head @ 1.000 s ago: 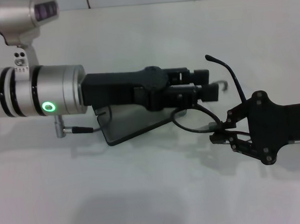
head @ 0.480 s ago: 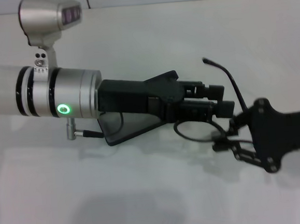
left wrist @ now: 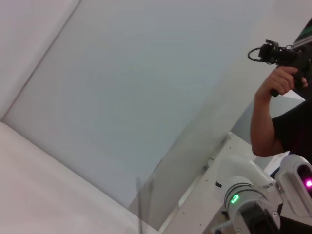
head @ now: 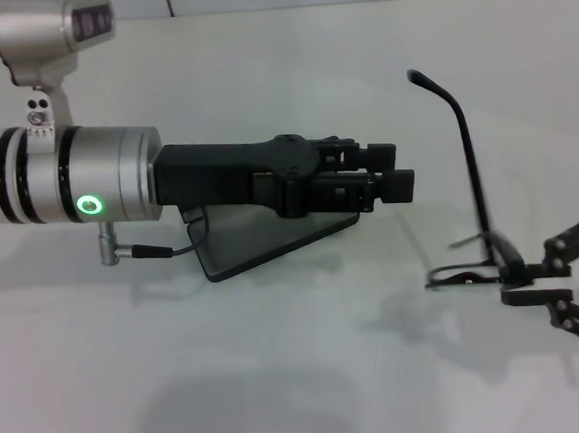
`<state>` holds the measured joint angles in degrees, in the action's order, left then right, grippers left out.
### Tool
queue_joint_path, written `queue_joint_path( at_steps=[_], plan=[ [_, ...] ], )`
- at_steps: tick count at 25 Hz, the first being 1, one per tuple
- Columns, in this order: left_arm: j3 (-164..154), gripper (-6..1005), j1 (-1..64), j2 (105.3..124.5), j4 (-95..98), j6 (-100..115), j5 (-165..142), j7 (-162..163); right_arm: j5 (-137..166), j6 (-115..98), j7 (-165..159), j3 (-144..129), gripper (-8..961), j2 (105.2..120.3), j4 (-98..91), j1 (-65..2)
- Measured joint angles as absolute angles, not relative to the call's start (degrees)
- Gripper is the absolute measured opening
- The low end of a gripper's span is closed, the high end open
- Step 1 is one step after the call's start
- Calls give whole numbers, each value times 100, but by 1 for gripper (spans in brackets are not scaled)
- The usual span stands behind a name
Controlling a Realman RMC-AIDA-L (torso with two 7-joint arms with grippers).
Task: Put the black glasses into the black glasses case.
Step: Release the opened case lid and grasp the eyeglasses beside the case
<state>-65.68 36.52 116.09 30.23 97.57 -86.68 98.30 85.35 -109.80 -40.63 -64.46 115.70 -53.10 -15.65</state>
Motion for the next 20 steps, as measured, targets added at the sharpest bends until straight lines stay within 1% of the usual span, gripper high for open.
queue_joint_path(
  at_steps=[9,20],
  plan=[
    [-6527,682,3619,11656,3014,9703,-8648,9795,8547,-10914,-3886,-6381,62,11558,-5075,-1579],
    [-6434,682,3598,11674,3014,9404,-8633,9690,8507,-10026,-3988,-6325,96,11564,-4691,-1575]
  ],
)
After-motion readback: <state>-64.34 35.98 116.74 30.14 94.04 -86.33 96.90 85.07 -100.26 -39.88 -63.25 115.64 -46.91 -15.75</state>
